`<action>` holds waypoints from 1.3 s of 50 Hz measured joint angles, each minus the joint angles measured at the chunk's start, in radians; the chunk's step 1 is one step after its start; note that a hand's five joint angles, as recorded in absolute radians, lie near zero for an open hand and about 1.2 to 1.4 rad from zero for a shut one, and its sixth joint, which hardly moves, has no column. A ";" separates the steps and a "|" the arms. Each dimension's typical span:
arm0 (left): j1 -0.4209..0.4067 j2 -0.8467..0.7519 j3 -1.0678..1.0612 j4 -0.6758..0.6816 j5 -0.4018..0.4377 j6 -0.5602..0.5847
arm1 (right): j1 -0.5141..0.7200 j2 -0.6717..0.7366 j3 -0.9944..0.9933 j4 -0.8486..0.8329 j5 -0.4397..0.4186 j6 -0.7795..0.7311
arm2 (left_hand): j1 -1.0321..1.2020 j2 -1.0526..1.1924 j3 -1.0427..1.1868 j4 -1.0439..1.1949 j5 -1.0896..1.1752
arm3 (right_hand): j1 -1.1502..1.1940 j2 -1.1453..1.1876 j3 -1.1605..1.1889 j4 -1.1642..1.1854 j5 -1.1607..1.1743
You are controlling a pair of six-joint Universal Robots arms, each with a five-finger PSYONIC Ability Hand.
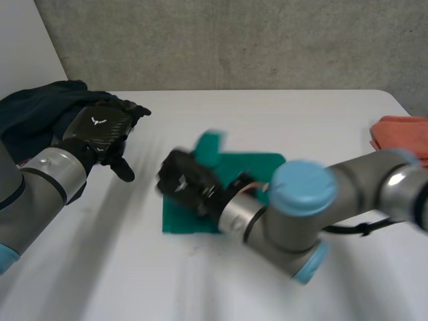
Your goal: Fold the laundry.
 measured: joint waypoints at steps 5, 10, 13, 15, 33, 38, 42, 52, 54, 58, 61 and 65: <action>0.002 -0.005 -0.004 0.002 0.000 0.000 | 0.053 0.086 -0.044 0.023 0.045 -0.004 | 0.000 0.000 0.000 0.000 0.000 | -0.613 -0.655 -0.638 -0.638 -0.649; 0.001 -0.007 0.007 0.019 0.000 0.000 | 0.052 0.039 -0.032 0.043 0.207 0.050 | 0.000 0.000 0.000 0.000 0.000 | -0.881 -0.954 -0.963 -0.964 -0.933; -0.007 -0.009 0.021 0.032 0.000 0.000 | 0.019 -0.036 0.010 0.057 0.306 0.154 | 0.000 0.000 0.000 0.000 0.000 | -0.881 -0.954 -0.963 -0.966 -0.933; -0.013 -0.010 0.031 0.036 0.000 0.000 | -0.008 -0.077 0.038 0.071 0.338 0.224 | 0.000 0.000 0.000 0.000 0.000 | -0.881 -0.954 -0.963 -0.966 -0.933; -0.151 -0.089 0.094 0.049 -0.007 -0.025 | -0.394 -0.156 0.295 0.203 0.407 0.249 | 0.000 0.000 0.000 0.000 0.000 | -0.038 0.007 0.010 0.012 0.012; -0.151 -0.081 0.093 0.049 -0.010 -0.024 | -0.368 -0.215 0.285 0.128 0.437 0.142 | 0.000 0.000 0.000 0.000 0.000 | -0.036 0.006 0.014 0.020 0.020; -0.146 -0.067 0.088 0.046 -0.012 -0.023 | -0.252 -0.248 0.254 0.066 0.424 0.088 | 0.000 0.000 0.000 0.000 0.000 | -0.036 0.006 0.014 0.020 0.028; -0.103 -0.039 0.056 0.042 -0.014 -0.028 | 0.027 -0.130 0.226 -0.009 0.193 0.015 | 0.000 0.000 0.000 0.000 0.000 | -0.135 -0.159 -0.142 -0.142 -0.123; -0.095 -0.039 0.051 0.042 -0.014 -0.033 | 0.039 -0.114 0.240 0.002 0.141 0.006 | 0.000 0.000 0.000 0.000 0.000 | -0.471 -0.508 -0.497 -0.497 -0.468; -0.091 -0.040 0.053 0.043 -0.014 -0.049 | 0.020 -0.125 0.272 0.020 0.086 0.032 | 0.000 0.000 0.000 0.000 0.000 | -0.861 -0.913 -0.904 -0.907 -0.880; -0.093 -0.042 0.066 0.045 -0.013 -0.072 | -0.043 -0.180 0.296 0.027 0.073 0.134 | 0.000 0.000 0.000 0.000 0.000 | -0.885 -0.955 -0.964 -0.966 -0.929; -0.106 -0.058 0.109 0.046 -0.014 -0.120 | -0.156 -0.281 0.314 0.036 0.084 0.400 | 0.000 0.000 0.000 0.000 0.000 | -0.885 -0.955 -0.964 -0.966 -0.929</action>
